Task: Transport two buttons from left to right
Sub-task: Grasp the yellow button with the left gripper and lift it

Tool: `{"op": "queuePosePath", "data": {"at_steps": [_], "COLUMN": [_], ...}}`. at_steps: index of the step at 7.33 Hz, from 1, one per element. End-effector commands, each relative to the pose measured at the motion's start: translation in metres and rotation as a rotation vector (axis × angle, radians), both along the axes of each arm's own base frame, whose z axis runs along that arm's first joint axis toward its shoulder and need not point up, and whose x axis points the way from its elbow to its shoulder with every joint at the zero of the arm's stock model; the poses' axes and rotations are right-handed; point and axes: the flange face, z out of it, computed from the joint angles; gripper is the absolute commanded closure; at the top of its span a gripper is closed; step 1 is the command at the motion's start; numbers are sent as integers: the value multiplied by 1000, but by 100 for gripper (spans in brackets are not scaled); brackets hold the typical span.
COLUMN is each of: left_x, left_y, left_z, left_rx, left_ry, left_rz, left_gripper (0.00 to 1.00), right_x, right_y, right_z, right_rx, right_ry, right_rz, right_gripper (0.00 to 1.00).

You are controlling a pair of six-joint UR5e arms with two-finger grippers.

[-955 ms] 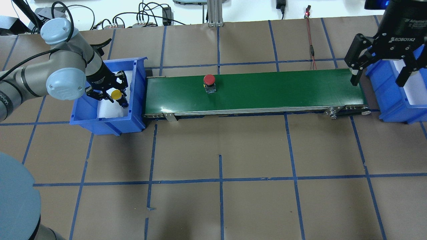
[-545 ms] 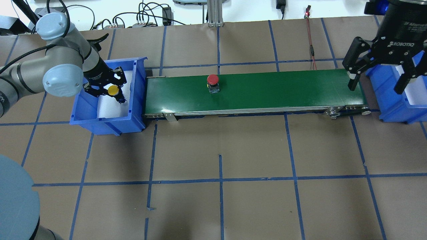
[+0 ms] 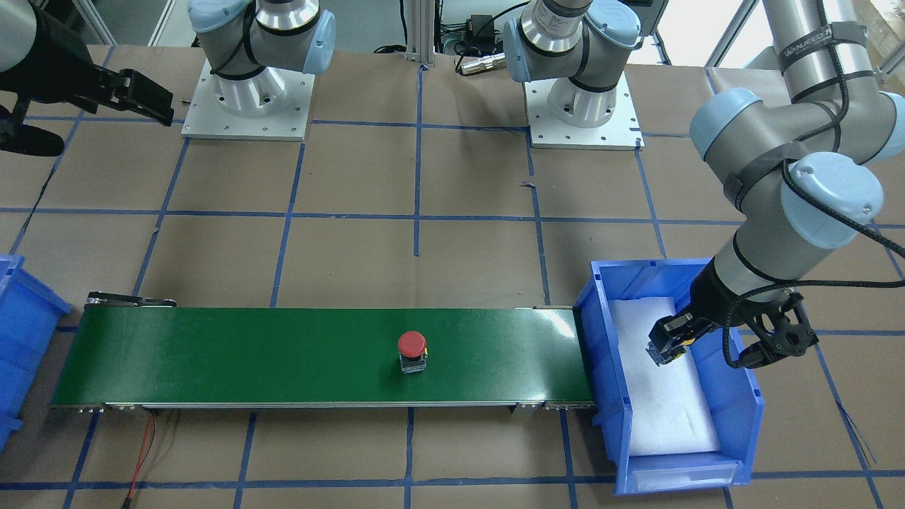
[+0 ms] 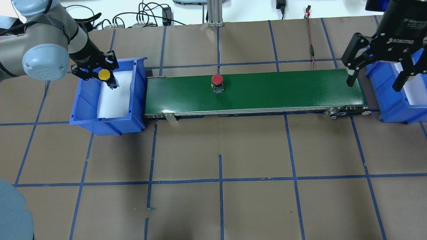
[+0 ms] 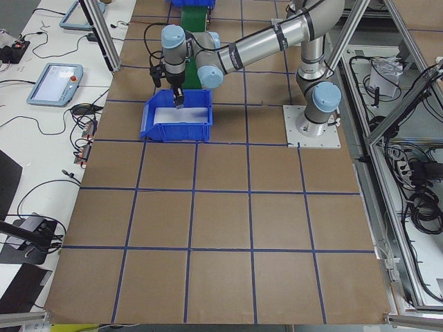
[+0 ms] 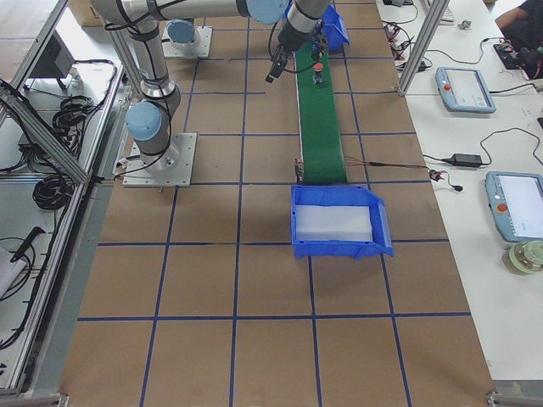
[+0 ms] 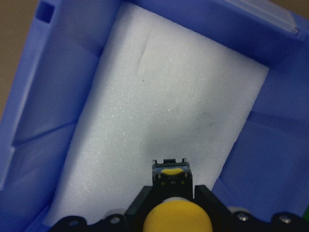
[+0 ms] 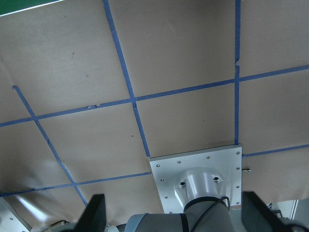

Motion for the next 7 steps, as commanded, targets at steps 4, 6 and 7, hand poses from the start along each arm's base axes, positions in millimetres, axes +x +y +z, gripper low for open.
{"op": "queuePosePath", "data": {"at_steps": [4,6,7], "left_x": [-74,-130,-150], "left_y": [3,8,14], "left_z": [48,41,26], "left_rx": [-70,-79,-56], "left_ry": [-40,-67,-53], "left_rz": [-365,-697,-777], "left_gripper": [75,75,75], "right_x": [-8,-7,-5], "right_y": [1,-1,-5], "right_z": [0,8,14], "right_rx": [0,-37,-101], "right_ry": [5,13,27], "right_rz": [-14,-11,-5], "right_gripper": [0,0,0]}}
